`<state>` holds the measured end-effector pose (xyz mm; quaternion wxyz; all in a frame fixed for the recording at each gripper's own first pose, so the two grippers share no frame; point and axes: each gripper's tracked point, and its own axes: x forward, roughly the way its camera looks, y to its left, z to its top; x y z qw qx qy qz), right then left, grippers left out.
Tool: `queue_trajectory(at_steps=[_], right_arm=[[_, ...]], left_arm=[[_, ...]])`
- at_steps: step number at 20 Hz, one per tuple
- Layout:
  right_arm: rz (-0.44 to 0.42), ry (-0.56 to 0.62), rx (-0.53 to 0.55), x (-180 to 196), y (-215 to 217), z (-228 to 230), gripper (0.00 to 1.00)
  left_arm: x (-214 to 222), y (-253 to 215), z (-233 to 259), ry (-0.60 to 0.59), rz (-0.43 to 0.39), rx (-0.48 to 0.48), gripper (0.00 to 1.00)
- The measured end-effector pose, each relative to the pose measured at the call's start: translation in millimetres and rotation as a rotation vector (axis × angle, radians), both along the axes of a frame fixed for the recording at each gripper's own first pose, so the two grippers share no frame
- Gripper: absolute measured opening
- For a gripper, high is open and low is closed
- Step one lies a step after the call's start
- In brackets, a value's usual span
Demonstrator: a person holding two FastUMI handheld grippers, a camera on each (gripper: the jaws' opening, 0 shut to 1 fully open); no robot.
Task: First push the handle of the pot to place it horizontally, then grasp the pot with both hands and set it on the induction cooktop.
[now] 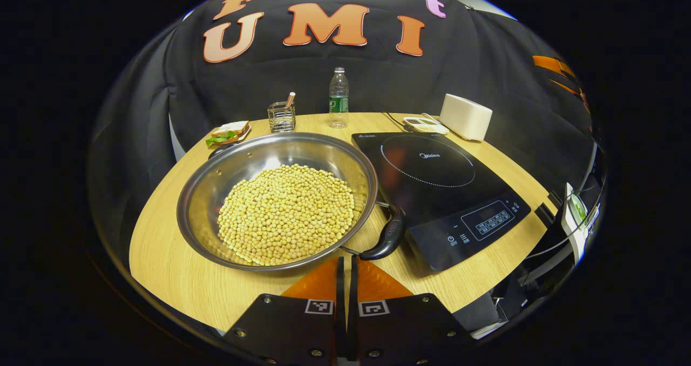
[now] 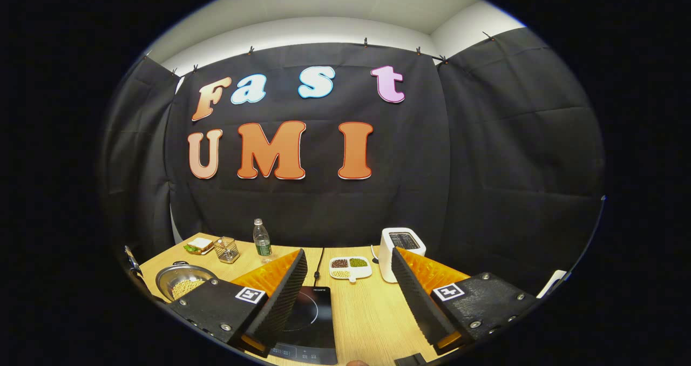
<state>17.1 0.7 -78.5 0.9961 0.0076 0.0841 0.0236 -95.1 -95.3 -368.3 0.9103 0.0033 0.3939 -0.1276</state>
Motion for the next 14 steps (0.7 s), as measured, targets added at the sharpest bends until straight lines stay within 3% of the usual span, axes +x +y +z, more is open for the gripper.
queue_trajectory(at_steps=[14], right_arm=[[-0.030,0.000,-0.007,6.7,-19.7,-6.8,0.97]], left_arm=[[43.3,-40.0,-3.1,0.009,0.021,-0.074,0.02]])
